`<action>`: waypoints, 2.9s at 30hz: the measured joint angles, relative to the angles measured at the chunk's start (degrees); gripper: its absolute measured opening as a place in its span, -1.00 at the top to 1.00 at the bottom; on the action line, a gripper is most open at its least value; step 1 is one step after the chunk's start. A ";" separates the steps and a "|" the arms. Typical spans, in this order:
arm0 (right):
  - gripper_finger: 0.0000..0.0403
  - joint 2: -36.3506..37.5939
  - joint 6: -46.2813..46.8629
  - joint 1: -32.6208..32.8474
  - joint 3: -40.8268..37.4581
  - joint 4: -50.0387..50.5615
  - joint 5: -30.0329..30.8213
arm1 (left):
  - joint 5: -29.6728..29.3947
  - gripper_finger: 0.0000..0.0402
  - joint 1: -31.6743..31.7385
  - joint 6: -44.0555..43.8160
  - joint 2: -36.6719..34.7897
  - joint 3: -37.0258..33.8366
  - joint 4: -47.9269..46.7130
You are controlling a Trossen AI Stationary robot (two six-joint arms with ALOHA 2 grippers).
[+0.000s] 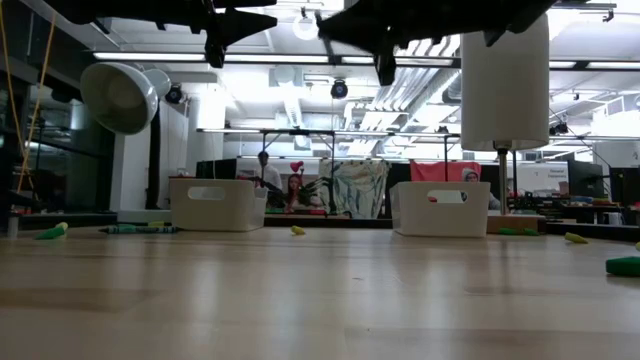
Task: Sort crayons
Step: Put the blue crayon into the yellow bin
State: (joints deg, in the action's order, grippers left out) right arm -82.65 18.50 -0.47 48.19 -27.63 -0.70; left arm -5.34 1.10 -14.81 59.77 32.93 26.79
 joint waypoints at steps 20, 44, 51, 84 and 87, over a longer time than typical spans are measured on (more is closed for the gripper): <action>1.00 7.43 52.77 44.74 1.84 43.59 -14.06 | 0.00 0.30 0.00 -0.05 0.00 0.00 0.13; 1.00 -2.12 103.02 55.11 3.12 73.89 -0.65 | 0.00 0.30 0.03 -0.10 0.00 0.00 0.07; 1.00 -7.57 103.54 53.68 3.12 73.70 -4.10 | 0.00 0.30 0.03 -0.09 0.00 0.00 0.09; 0.15 13.07 74.17 47.56 16.02 78.00 31.31 | 5.58 0.30 0.04 -4.61 -1.89 0.07 0.33; 0.17 15.48 63.05 39.60 16.00 77.51 40.03 | 7.28 0.30 0.04 -5.16 -2.81 0.07 0.07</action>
State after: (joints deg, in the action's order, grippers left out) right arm -67.17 81.54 39.13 64.19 49.88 39.33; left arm 1.93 1.15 -19.97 56.96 32.99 26.86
